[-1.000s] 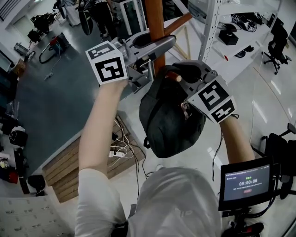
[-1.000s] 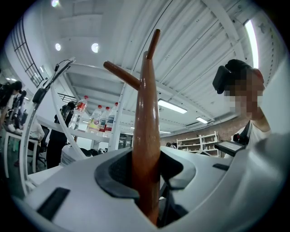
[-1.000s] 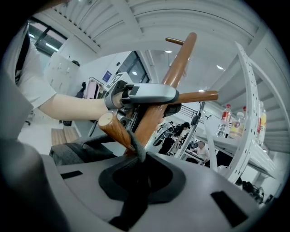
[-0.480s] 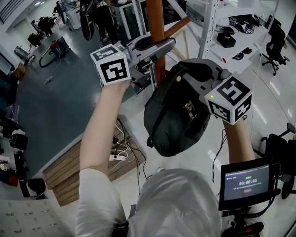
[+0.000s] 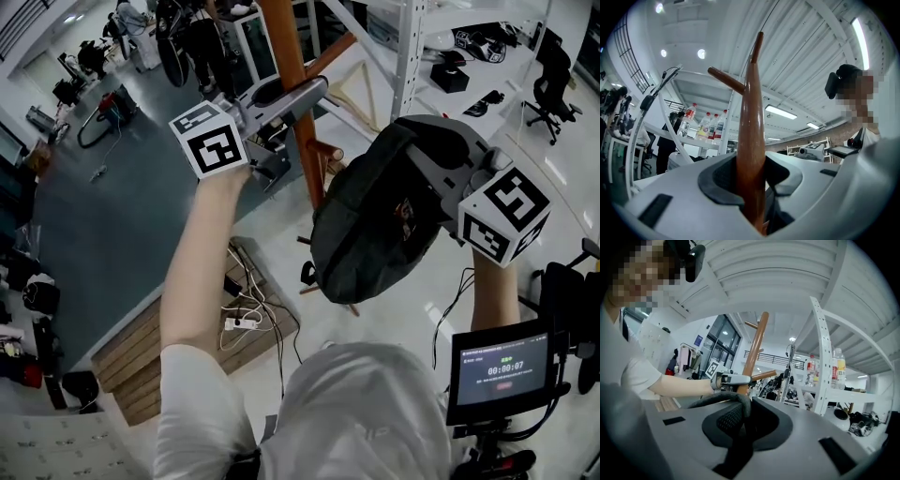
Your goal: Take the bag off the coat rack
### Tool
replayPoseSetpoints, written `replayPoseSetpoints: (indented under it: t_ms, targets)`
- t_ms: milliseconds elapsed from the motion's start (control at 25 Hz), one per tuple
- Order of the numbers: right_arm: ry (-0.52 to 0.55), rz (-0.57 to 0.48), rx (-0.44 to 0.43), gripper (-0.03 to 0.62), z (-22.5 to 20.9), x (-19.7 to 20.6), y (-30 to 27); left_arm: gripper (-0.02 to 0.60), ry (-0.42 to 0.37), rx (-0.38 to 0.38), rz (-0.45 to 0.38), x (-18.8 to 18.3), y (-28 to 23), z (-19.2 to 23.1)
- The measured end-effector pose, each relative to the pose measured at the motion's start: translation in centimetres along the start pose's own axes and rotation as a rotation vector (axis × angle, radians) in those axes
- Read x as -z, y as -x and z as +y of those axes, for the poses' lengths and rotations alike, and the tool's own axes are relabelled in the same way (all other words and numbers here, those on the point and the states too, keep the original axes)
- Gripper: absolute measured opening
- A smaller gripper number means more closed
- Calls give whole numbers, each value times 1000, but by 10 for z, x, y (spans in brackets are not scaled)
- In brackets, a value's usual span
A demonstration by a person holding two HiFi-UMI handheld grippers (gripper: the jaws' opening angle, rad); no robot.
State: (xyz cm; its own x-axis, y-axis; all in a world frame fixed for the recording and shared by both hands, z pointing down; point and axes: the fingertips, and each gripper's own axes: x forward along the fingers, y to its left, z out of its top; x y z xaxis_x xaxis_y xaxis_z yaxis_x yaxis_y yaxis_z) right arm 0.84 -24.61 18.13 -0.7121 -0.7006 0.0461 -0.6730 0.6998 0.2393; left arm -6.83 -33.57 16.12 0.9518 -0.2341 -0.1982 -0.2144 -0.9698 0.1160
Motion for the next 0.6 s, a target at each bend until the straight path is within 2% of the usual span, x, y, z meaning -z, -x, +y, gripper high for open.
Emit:
replayPoseSetpoints:
  t_ms: [240,480,600]
  targets:
    - [-16,-14,113,40,-25,0,37,141,-20,-64,-12,0,4,8]
    - [24,7,225,40,-40,-6,70,143,-140,-114,50,1,6,-3]
    - [40,26,265,40,-48,-2,81,201,-142,-103,60,2,8,-8]
